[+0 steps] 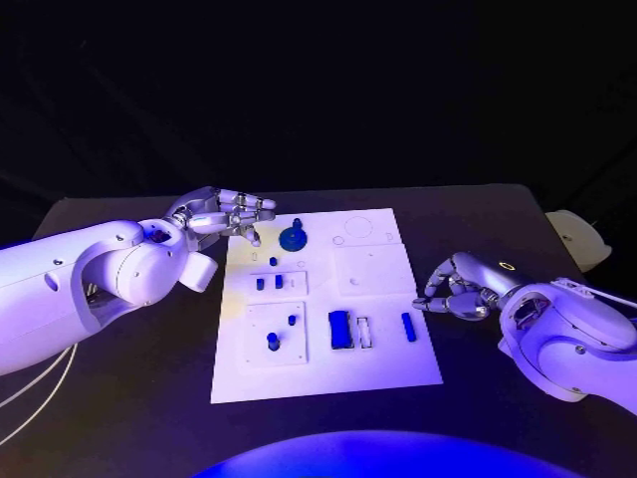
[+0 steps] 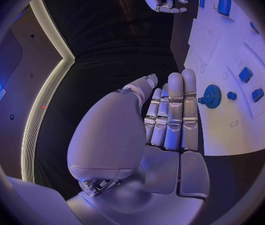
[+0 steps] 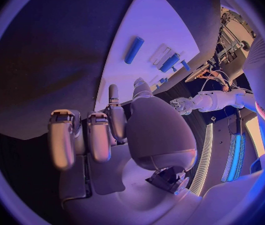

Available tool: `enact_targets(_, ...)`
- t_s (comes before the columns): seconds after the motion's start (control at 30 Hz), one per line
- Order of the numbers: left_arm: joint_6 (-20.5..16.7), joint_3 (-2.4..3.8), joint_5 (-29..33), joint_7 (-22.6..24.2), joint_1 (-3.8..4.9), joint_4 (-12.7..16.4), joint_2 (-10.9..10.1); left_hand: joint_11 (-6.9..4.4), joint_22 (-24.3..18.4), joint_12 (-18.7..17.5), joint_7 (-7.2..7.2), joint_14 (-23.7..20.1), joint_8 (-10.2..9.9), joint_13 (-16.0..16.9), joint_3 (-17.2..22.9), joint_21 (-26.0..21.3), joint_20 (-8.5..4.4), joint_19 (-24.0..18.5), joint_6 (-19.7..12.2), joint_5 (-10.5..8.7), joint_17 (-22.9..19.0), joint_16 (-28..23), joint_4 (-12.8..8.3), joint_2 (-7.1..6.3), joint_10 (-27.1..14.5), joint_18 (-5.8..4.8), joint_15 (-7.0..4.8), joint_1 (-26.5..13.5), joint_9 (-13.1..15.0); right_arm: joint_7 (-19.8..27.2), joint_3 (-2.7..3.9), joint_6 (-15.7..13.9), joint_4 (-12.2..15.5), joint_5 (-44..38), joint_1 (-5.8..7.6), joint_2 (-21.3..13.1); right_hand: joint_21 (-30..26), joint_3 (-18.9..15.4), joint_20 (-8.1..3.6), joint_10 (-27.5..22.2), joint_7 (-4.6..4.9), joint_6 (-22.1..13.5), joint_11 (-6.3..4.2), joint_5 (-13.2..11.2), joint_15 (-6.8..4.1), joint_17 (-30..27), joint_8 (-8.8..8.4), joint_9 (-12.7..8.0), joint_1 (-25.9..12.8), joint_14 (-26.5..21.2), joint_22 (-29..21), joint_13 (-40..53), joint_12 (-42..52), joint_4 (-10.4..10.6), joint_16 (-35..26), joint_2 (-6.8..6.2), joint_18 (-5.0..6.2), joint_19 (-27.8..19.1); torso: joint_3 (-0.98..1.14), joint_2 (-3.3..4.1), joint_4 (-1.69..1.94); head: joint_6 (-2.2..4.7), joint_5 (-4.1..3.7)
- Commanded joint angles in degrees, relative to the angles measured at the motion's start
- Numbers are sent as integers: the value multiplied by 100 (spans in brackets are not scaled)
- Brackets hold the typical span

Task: Assemble the parts on the task board

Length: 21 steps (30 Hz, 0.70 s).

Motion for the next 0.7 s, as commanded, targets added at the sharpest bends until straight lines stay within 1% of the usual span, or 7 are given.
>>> enact_targets(0.03,59,1,38,54,1,11,15,12,-8,38,6,-29,35,-8,-31,-24,-4,-25,-44,4,-6,-32,-5,33,-33,77,2,-38,-1,54,-11,233,-12,-192,-66,-2,41,-31,48,15,-18,92,9,-30,21,974,-20,-11,96,476,1379,41,6,-3,11,17,13,465,8,-3,4,-8,-10)
enact_targets(0.1,58,0,38,51,1,13,14,12,-8,38,6,-29,35,-8,-31,-24,-4,-25,-44,4,-6,-32,-5,33,-33,77,2,-38,-1,37,-15,288,-27,-209,-112,4,42,-39,46,18,-27,129,2,-34,15,977,-15,-12,102,477,1379,43,7,0,12,18,13,466,7,0,11,-9,-16)
enact_targets(0.17,54,-1,38,48,1,14,11,12,-8,38,6,-29,35,-8,-31,-24,-4,-25,-44,4,-6,-32,-5,33,-33,77,2,-38,-1,23,-20,325,-38,-217,-171,20,43,-46,44,18,-35,155,-4,-37,11,978,-10,-12,105,477,1380,42,5,2,12,17,13,466,-3,2,11,-10,-14)
enact_targets(0.3,47,-3,38,40,0,12,6,12,-8,38,6,-29,35,-8,-31,-24,-4,-25,-44,4,-6,-32,-5,33,-33,77,2,-38,-1,5,-24,330,-35,-225,-279,88,43,-52,41,19,-45,187,-13,-36,5,981,-5,-11,111,478,1380,42,4,6,14,22,13,467,0,3,9,-13,-12)
enact_targets(0.4,49,-4,38,37,0,14,6,12,-8,38,6,-29,35,-8,-31,-24,-4,-25,-44,4,-6,-32,-5,33,-33,77,2,-38,-1,-4,-25,325,-36,-227,-324,142,46,-54,39,21,-51,205,-18,-31,1,984,-2,-10,117,478,1381,44,5,9,15,28,13,468,0,3,15,-19,-12)
enact_targets(0.53,51,-4,38,31,0,15,5,12,-8,38,6,-29,35,-8,-31,-24,-4,-25,-44,4,-6,-32,-5,33,-33,77,2,-38,-1,-20,-26,324,-55,-235,-374,219,50,-54,37,24,-57,219,-22,-25,-2,985,0,-10,122,479,1382,47,9,10,15,34,12,469,-4,2,14,-21,-11)
enact_targets(0.7,55,-4,38,23,0,21,-1,12,-8,38,6,-29,35,-8,-31,-24,-4,-25,-44,4,-6,-32,-5,33,-33,77,2,-38,-1,-35,-26,321,-89,-246,-419,303,50,-55,33,25,-64,237,-28,-16,-7,985,3,-9,130,479,1383,48,9,12,15,43,12,469,-1,8,11,-35,-6)
